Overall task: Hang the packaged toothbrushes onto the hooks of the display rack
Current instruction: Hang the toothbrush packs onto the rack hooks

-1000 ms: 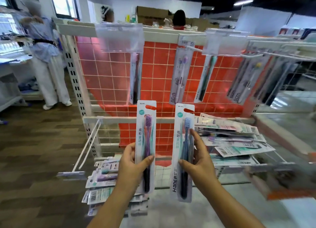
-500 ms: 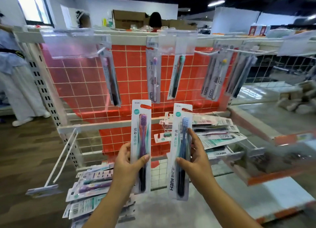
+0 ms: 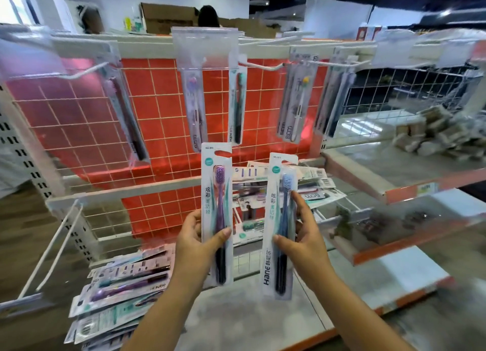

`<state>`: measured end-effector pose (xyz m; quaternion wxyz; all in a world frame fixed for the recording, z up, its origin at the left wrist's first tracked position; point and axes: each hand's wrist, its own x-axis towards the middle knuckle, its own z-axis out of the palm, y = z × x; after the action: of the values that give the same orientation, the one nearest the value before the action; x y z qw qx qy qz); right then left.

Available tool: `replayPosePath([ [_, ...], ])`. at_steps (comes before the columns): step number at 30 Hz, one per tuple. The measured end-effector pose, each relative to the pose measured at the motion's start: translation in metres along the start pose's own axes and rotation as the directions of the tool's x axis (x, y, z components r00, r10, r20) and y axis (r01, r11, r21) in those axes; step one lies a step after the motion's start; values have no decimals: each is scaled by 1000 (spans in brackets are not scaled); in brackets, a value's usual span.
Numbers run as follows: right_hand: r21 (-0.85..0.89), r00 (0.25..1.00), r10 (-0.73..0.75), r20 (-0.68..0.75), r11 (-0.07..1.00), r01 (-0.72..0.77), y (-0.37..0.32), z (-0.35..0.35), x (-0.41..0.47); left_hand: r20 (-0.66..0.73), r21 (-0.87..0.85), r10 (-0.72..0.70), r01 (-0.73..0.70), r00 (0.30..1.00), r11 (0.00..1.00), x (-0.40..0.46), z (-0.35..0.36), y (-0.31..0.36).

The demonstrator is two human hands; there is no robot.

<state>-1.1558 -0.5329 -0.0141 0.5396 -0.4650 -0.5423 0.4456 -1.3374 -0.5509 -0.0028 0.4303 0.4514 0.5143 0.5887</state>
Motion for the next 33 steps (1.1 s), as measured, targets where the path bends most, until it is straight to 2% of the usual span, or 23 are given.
replayPosePath([
  [17,6,993,-13,118,1000,13,-20,-124,34,-117,-106,11,-23,993,994,1,135,-4],
  [22,52,983,79,167,995,-88,-16,-161,40,-154,-142,-55,33,987,989,-7,170,-15],
  [26,29,965,154,214,986,-163,-14,-166,49,-235,-150,-87,53,968,987,-12,173,-16],
  [33,-6,953,115,282,993,-118,-14,-119,56,-348,-88,-53,24,936,996,-13,129,-10],
])
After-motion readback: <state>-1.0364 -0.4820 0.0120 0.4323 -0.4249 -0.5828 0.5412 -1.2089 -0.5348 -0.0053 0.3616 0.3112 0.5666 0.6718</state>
